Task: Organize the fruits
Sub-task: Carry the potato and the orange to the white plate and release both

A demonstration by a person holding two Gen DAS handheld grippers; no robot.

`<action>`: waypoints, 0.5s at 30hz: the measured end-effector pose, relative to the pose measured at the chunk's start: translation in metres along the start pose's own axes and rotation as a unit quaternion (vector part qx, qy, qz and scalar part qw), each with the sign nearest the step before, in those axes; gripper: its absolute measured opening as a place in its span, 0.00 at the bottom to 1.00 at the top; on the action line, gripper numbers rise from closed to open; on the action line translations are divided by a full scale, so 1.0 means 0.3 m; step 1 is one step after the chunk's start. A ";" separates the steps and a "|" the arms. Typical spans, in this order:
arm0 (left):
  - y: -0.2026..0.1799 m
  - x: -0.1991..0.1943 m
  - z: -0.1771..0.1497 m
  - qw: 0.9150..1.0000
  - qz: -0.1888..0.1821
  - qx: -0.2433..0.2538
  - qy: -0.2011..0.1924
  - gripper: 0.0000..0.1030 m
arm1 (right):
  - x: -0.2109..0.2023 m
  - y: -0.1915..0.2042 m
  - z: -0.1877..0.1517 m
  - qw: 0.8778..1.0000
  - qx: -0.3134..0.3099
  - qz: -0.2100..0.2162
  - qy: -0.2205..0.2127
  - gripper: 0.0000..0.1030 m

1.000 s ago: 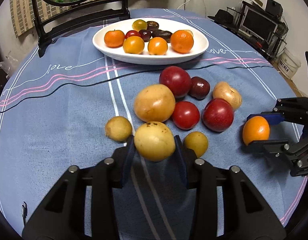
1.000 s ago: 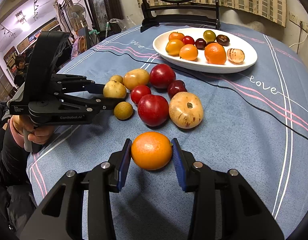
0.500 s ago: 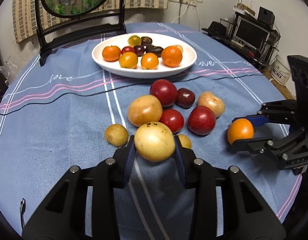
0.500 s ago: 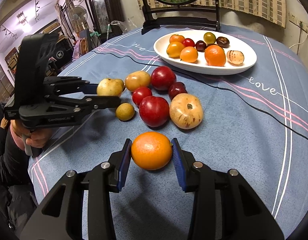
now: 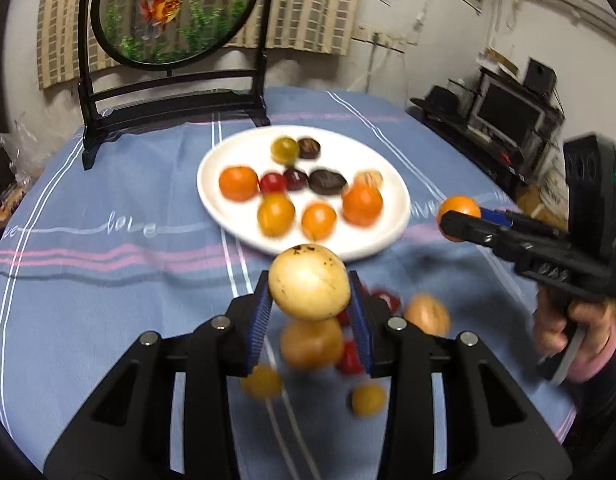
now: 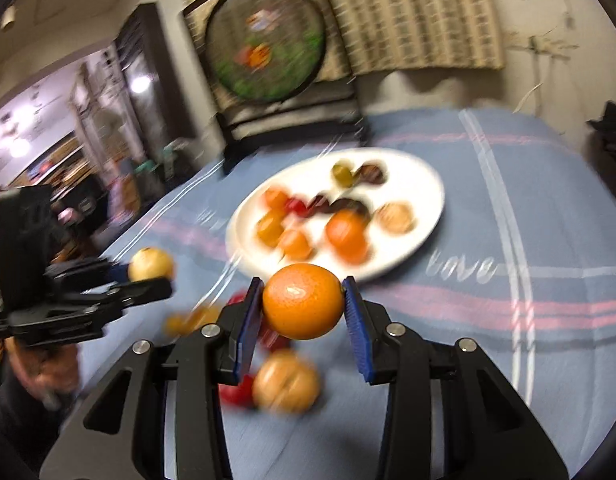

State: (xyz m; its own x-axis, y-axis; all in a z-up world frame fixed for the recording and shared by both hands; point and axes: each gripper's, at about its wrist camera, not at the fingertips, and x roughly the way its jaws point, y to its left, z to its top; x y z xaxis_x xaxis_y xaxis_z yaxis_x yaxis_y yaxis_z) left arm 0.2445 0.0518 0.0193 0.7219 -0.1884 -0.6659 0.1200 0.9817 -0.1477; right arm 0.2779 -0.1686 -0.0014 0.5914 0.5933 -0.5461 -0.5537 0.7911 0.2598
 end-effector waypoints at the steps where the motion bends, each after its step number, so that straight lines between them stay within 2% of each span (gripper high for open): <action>1: 0.000 0.023 0.034 1.000 0.010 0.001 -0.004 0.36 | 0.031 -0.016 0.030 1.000 0.011 -0.006 -0.007 0.39; 5: 0.002 0.103 0.127 0.999 0.034 0.004 -0.015 0.36 | 0.144 -0.072 0.112 0.998 0.062 -0.004 -0.021 0.39; 9: 0.036 0.200 0.197 0.999 0.053 -0.006 -0.004 0.36 | 0.230 -0.086 0.151 0.997 0.065 -0.028 -0.019 0.39; 15: 0.069 0.319 0.240 0.997 0.071 -0.008 0.023 0.36 | 0.318 -0.107 0.163 0.998 0.058 -0.035 0.008 0.40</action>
State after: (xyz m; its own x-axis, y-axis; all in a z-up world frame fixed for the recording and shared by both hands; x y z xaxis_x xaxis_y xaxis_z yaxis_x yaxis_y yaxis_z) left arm 0.3652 0.0560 0.0051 0.6980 -0.0496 -0.7144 0.0076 0.9981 -0.0619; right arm 0.3808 -0.1299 -0.0228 0.6162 0.5339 -0.5790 -0.4386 0.8432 0.3108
